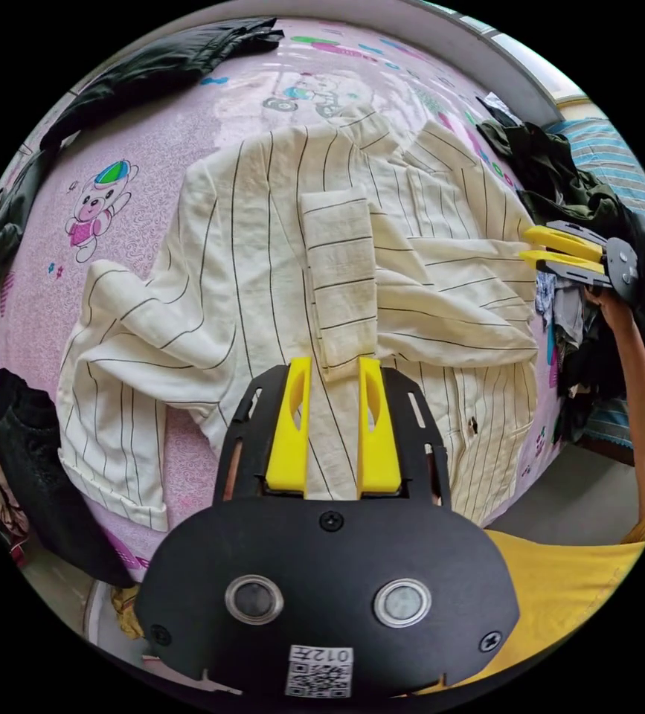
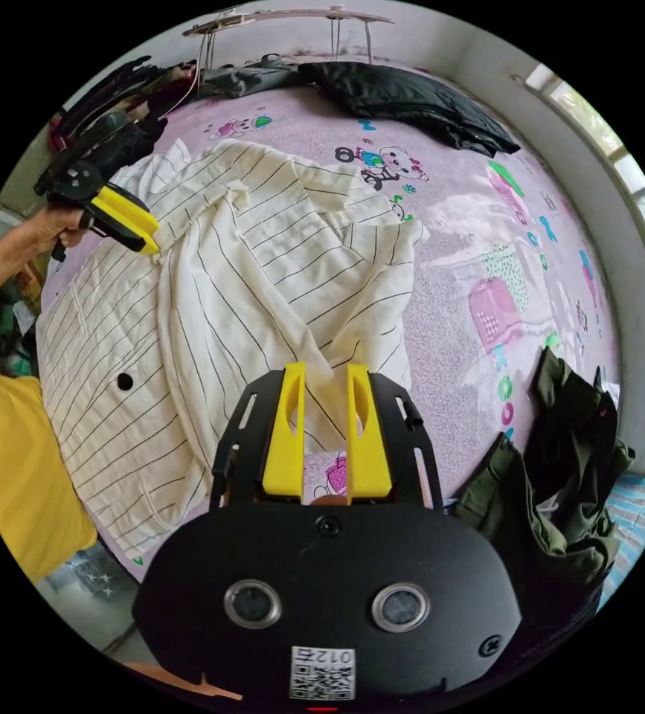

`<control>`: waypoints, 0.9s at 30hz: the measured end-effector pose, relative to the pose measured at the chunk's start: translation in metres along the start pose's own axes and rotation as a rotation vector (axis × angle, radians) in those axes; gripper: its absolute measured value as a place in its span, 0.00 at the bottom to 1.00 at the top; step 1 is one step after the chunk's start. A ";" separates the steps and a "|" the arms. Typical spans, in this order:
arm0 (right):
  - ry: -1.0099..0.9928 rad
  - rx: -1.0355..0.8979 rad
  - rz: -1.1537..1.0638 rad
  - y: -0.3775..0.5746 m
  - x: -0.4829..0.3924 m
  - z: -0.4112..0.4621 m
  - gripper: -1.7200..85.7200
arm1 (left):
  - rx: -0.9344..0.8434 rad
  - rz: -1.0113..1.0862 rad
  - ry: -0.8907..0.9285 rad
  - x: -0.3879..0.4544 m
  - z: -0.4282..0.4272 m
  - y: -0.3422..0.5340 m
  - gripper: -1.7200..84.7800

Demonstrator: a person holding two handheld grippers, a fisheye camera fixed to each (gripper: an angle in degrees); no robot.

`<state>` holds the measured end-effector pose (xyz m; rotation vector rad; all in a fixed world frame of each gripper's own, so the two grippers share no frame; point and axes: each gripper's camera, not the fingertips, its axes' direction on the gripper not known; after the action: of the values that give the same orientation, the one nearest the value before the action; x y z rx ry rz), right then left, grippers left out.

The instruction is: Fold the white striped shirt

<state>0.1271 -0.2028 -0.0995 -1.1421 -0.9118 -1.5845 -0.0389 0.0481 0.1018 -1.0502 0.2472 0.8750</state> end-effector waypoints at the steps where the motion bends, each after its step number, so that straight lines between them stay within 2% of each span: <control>1: -0.019 -0.010 -0.014 -0.002 0.000 -0.001 0.10 | -0.008 0.008 -0.008 -0.004 0.003 0.001 0.10; 4: -0.052 -0.101 -0.084 -0.012 -0.005 0.004 0.06 | -0.027 0.013 0.017 -0.018 0.011 0.005 0.07; 7: 0.067 -0.124 -0.113 -0.016 -0.014 -0.002 0.04 | -0.014 0.010 0.039 -0.034 0.014 0.015 0.05; 11: 0.028 -0.073 -0.015 -0.019 0.000 -0.025 0.03 | 0.031 0.029 0.036 -0.053 0.009 0.031 0.03; 13: 0.006 -0.130 0.008 -0.023 0.001 -0.014 0.03 | -0.001 0.054 0.009 -0.063 0.018 0.039 0.03; 16: 0.073 -0.224 0.059 -0.027 -0.007 0.017 0.03 | -0.068 0.059 0.000 -0.077 0.046 0.045 0.03; 22: 0.102 -0.107 0.219 -0.004 -0.021 0.021 0.03 | -0.062 0.027 0.026 -0.104 0.070 0.065 0.03; 27: 0.066 0.072 0.422 0.059 -0.035 -0.019 0.04 | -0.027 -0.009 0.007 -0.124 0.081 0.093 0.03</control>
<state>0.1831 -0.2277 -0.1361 -1.1369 -0.6282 -1.2272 -0.2045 0.0713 0.1524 -1.0790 0.2370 0.8686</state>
